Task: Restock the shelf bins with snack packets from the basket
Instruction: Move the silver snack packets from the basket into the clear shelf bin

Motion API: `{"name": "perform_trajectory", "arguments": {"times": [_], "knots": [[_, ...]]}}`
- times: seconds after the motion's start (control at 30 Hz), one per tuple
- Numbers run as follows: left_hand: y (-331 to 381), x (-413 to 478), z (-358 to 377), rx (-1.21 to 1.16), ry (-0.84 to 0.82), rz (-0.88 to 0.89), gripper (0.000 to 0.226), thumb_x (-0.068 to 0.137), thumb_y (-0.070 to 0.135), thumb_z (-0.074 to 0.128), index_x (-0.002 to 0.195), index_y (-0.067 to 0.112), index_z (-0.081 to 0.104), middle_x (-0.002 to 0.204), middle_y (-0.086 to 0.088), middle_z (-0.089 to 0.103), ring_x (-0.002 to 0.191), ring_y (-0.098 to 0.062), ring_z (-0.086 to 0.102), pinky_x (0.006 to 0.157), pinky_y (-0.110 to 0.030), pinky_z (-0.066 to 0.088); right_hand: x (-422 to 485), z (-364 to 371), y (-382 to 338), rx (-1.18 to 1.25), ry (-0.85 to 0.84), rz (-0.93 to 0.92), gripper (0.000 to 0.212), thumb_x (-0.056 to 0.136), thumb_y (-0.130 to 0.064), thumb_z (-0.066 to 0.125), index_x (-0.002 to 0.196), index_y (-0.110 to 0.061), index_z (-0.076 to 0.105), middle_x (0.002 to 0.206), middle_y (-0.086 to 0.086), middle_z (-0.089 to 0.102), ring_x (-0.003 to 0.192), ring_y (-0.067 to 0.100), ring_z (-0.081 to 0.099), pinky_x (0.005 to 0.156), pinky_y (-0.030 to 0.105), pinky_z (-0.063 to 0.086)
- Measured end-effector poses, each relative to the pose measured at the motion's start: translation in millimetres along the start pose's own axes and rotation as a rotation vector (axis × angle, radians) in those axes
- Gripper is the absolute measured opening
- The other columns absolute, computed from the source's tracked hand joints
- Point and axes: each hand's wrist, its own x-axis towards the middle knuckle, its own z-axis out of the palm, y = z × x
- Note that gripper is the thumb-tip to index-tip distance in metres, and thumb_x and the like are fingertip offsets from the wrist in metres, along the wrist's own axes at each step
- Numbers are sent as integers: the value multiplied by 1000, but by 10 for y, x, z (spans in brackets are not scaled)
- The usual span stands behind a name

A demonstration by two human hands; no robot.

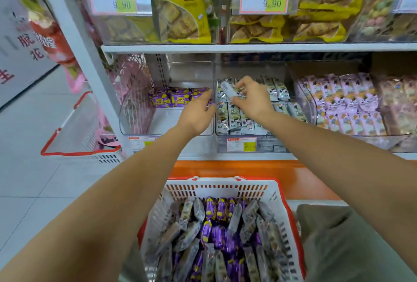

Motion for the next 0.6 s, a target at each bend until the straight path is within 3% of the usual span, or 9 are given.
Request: {"name": "perform_trajectory", "arguments": {"times": [0.1,0.2,0.3,0.43,0.6], "knots": [[-27,173,-10,-8,-20,-38,50,103,22,38,152,13,30,155,-6,35,137,-26,40,111,-31,30,173,166,-34,14,24,24,27,88,-23,70,111,-12,62,111,7,67,102,23,62,83,30,47],[-40,248,5,27,-14,-1,48,102,20,38,149,11,35,150,-9,42,133,-28,45,108,-32,34,321,283,-80,-4,-15,2,35,90,-27,68,121,-11,63,116,9,68,105,24,63,89,31,48],[-61,257,17,20,29,27,45,101,18,40,146,11,40,143,-11,51,126,-29,51,104,-34,40,380,358,-119,3,-104,-47,41,94,-20,61,134,-12,57,131,9,62,116,25,59,100,31,44],[-87,263,21,19,25,51,45,101,18,41,146,10,40,146,-10,48,129,-27,49,106,-32,38,377,375,-105,-33,-159,-52,51,94,-7,58,143,-14,46,140,11,54,122,30,55,108,33,38],[-70,220,27,44,-10,35,49,101,20,41,149,11,36,149,-11,44,130,-28,48,107,-36,38,282,319,-56,-15,-201,-72,57,94,-7,57,147,-13,38,149,11,41,138,27,38,115,31,29]]}}
